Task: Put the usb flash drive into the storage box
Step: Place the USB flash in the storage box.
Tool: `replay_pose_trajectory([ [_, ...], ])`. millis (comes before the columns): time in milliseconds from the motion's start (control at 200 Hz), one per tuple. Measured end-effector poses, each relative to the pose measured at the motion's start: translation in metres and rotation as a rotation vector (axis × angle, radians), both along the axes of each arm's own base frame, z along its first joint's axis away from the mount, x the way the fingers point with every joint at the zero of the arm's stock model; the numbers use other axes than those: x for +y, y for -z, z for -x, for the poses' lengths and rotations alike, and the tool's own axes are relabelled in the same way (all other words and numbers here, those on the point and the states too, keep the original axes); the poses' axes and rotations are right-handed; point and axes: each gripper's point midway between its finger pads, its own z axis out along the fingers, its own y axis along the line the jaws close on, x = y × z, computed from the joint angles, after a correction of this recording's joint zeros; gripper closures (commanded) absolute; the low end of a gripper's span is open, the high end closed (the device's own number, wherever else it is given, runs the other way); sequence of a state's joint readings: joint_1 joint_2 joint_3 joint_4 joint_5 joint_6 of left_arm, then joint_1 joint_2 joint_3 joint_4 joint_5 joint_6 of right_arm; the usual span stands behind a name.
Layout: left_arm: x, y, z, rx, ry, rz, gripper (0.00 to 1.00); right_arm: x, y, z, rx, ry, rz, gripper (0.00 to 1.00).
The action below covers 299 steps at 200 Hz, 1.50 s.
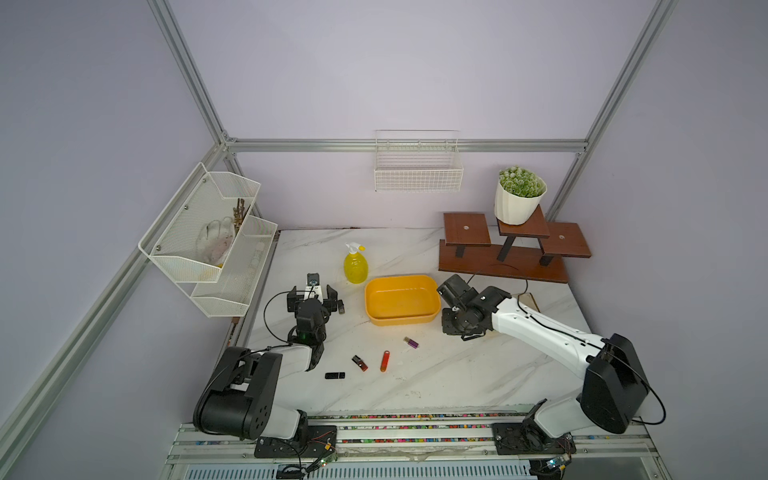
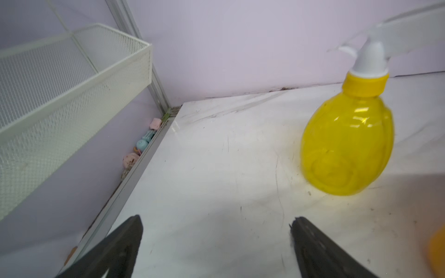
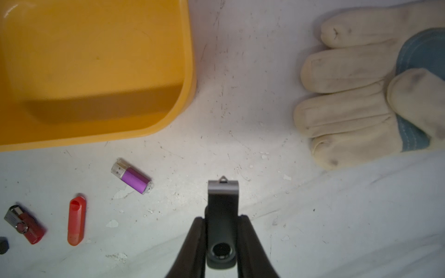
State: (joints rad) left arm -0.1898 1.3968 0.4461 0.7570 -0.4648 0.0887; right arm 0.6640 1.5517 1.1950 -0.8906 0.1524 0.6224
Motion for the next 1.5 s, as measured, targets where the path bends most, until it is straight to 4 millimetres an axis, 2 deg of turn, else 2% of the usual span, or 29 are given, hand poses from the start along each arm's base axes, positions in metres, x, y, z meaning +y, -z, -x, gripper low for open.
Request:
replay_pose_trajectory([
  [60, -0.002, -0.026, -0.007, -0.019, -0.010, 0.005, 0.00, 0.014, -0.004, -0.020, -0.017, -0.022, 0.005, 1.00],
  [150, -0.002, -0.050, -0.018, 0.003, -0.032, 0.030, 0.00, 0.032, -0.008, -0.044, -0.039, -0.052, 0.008, 1.00],
  [290, -0.005, -0.056, -0.033, 0.130, -0.047, 0.062, 0.00, 0.057, -0.015, -0.075, -0.077, -0.089, -0.003, 1.00],
  [420, -0.007, -0.038, -0.029, 0.256, -0.057, 0.100, 0.00, 0.075, -0.012, -0.098, -0.095, -0.116, -0.004, 1.00],
  [525, -0.009, -0.014, -0.017, 0.361, -0.060, 0.128, 0.00, 0.083, 0.002, -0.110, -0.088, -0.124, 0.007, 1.00],
  [695, -0.019, 0.025, -0.011, 0.488, -0.047, 0.198, 0.00, 0.083, 0.029, -0.113, -0.051, -0.142, 0.047, 1.00],
  [850, -0.025, 0.049, -0.009, 0.560, -0.039, 0.229, 0.00, 0.077, 0.047, -0.116, -0.031, -0.159, 0.099, 1.00],
  [1360, -0.045, 0.081, -0.008, 0.662, -0.003, 0.357, 0.00, 0.065, 0.065, -0.130, -0.042, -0.154, 0.164, 1.00],
  [1465, -0.049, 0.082, -0.008, 0.669, 0.004, 0.381, 0.00, 0.064, 0.069, -0.131, -0.036, -0.152, 0.170, 1.00],
  [1495, -0.050, 0.082, -0.008, 0.671, 0.006, 0.387, 0.01, 0.064, 0.070, -0.131, -0.035, -0.152, 0.171, 0.96],
])
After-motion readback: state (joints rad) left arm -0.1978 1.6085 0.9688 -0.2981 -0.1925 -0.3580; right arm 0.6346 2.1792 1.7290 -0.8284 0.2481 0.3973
